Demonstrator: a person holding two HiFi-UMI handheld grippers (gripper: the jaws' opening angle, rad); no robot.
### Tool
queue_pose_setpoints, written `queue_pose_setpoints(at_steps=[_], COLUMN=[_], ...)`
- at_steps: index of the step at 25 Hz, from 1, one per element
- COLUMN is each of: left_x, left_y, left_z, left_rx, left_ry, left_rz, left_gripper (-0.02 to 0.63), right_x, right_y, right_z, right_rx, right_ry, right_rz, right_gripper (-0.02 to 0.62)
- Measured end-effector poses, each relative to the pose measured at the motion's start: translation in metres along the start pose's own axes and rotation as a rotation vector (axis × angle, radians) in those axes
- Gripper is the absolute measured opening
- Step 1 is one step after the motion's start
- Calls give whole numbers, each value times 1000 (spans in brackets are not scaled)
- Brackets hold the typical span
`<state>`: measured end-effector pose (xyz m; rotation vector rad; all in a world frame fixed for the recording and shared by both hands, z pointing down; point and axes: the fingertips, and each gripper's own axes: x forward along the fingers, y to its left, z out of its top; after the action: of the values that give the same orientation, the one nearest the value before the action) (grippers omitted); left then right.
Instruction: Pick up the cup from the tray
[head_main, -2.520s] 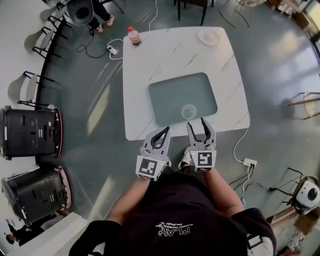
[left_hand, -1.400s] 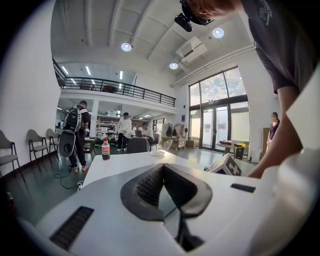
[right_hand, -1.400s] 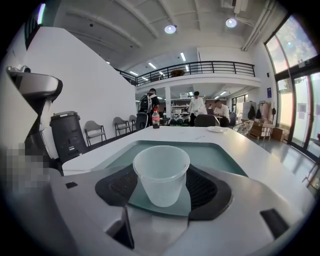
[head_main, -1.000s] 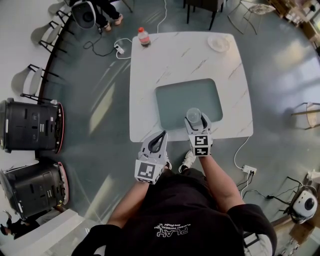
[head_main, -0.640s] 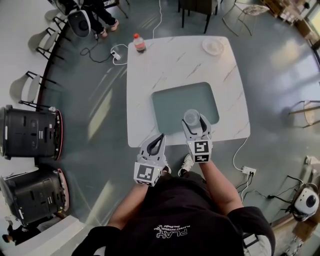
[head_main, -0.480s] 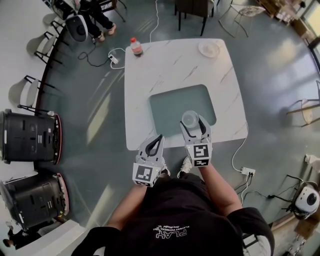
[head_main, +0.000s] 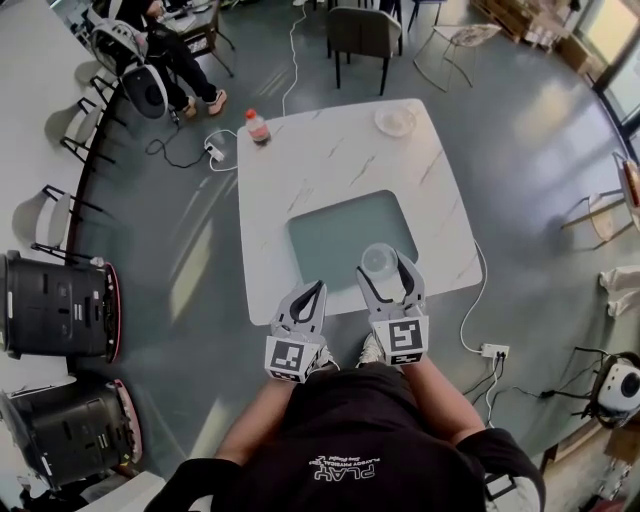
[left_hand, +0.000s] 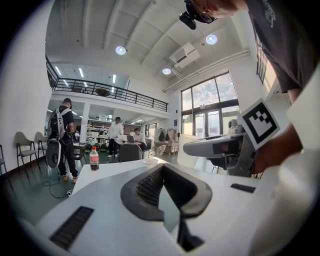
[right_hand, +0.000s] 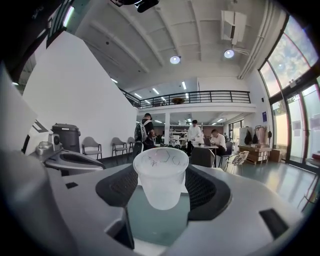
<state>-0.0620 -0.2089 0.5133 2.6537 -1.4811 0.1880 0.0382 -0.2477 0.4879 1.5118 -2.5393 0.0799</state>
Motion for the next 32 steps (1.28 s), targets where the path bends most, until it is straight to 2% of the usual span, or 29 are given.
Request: queue_pose_setpoints(at_steps=[15,32], left_x=[11,14], left_y=[-7,-5], left_z=[35,55], left_rx=[44,41], left_ry=[-67,-109], left_rz=[-56,-54], left_gripper=[3,3], right_x=[-21,-19], right_y=[0,-2], right_z=[13,19], right_rx=[-23,-33], right_ry=[-24,-44], right_rz=[-34,-31], right_gripper=[295,291])
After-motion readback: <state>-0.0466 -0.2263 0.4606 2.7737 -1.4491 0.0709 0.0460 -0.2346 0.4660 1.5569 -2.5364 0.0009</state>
